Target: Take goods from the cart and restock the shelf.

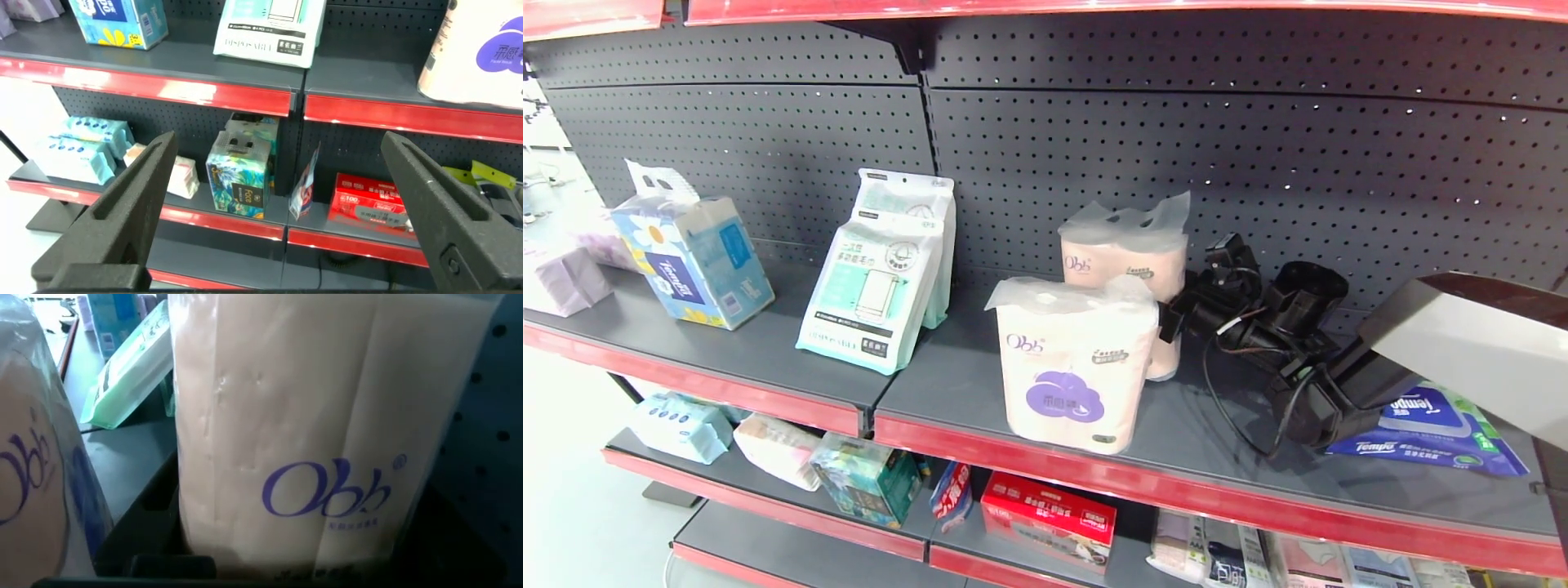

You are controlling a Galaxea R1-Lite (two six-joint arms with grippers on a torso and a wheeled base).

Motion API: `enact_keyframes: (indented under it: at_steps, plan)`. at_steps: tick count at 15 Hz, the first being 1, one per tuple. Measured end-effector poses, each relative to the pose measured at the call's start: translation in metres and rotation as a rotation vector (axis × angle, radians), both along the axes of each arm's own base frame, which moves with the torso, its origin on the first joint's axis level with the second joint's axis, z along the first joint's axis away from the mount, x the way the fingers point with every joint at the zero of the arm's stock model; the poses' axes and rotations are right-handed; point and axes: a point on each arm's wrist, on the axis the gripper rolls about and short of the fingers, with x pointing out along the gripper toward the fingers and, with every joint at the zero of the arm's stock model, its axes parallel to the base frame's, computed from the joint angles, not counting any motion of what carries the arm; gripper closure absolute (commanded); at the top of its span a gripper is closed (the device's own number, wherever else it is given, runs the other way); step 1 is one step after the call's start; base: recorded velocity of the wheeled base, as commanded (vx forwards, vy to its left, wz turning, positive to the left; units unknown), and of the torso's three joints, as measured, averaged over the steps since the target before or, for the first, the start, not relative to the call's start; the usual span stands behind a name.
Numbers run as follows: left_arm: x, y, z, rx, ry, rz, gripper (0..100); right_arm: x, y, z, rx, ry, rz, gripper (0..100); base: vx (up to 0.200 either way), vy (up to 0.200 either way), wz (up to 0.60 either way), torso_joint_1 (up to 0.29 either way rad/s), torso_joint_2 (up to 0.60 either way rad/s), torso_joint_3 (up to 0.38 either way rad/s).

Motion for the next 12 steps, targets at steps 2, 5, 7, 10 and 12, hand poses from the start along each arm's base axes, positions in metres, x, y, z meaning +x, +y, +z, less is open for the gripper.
enact_keyframes:
  at_steps: [2, 5, 7, 10, 12]
  plan:
    - [0.000, 0.000, 0.000, 0.000, 0.000, 0.000, 0, 0.000, 0.000, -0.003, -0.012, -0.001, 0.044, 100, 0.000, 0.000, 0.00, 0.000, 0.00, 0.000]
    - [0.000, 0.000, 0.000, 0.000, 0.000, -0.001, 0, 0.002, -0.003, -0.008, -0.032, -0.004, 0.067, 100, 0.000, 0.000, 0.00, 0.000, 0.00, 0.000]
    - [0.000, 0.000, 0.000, 0.000, 0.000, 0.000, 0, 0.003, -0.004, -0.011, -0.039, -0.001, 0.084, 100, 0.000, 0.000, 0.00, 0.000, 0.00, 0.000]
    - [0.000, 0.000, 0.000, 0.000, 0.000, 0.000, 0, 0.004, -0.011, -0.014, -0.068, -0.009, 0.138, 100, 0.000, 0.000, 0.00, 0.000, 0.00, 0.000]
    - [0.000, 0.000, 0.000, 0.000, 0.000, 0.000, 0, 0.005, -0.014, -0.014, -0.069, -0.008, 0.134, 100, 0.000, 0.000, 0.00, 0.000, 0.00, 0.000]
